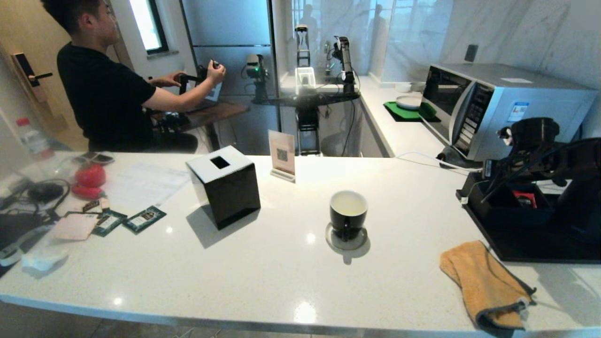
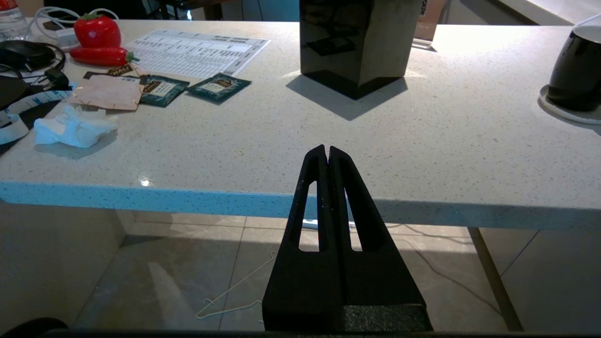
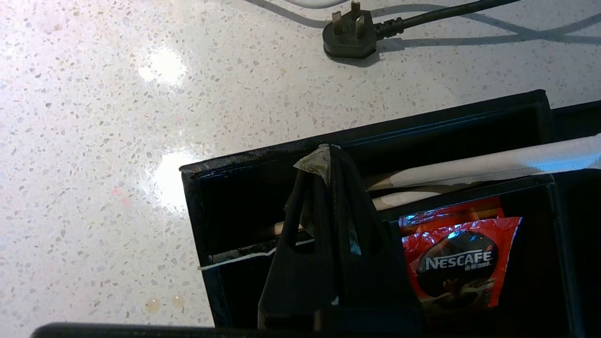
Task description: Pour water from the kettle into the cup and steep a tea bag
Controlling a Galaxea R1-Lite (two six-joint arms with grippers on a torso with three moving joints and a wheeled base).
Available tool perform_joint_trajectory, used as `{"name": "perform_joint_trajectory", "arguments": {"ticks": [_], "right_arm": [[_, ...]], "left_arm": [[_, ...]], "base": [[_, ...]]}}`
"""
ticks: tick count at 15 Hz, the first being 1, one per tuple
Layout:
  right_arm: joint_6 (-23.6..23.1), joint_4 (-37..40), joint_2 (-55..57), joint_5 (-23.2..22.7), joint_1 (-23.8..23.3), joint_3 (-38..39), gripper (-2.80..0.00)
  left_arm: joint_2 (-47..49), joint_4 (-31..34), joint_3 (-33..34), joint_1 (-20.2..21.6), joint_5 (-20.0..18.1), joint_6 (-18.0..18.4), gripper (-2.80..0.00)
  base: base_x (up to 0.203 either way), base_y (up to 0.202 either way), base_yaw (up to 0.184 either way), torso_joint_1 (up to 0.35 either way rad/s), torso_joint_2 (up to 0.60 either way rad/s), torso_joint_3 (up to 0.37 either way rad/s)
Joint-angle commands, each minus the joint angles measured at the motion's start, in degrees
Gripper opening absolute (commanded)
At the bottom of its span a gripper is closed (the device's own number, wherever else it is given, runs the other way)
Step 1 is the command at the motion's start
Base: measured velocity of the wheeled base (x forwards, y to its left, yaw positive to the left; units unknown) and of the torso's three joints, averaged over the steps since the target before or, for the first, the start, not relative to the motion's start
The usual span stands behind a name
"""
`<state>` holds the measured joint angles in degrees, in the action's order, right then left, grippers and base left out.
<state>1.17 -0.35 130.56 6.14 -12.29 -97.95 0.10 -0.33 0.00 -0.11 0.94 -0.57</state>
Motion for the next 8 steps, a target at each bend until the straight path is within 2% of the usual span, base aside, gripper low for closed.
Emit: {"name": "perform_joint_trajectory", "arguments": {"ticks": [1,8], "right_arm": [[0.06,-0.12,-0.34,0.10,0.07,-0.05,-2.80],[0.00,-0.17,-2.23,0.36,0.14,-0.13,-2.80]], "left_arm": [[-0.01,-0.05,0.00,0.02,0.03,0.02,-2.80],[-0.01,-0.02,0.00,0.02,0.03,0.05,-2.80]], "base": [[0.000,0.000,0.000,0.000,0.00,0.000],[0.000,0.000,0.000,0.000,0.00,0.000]]}}
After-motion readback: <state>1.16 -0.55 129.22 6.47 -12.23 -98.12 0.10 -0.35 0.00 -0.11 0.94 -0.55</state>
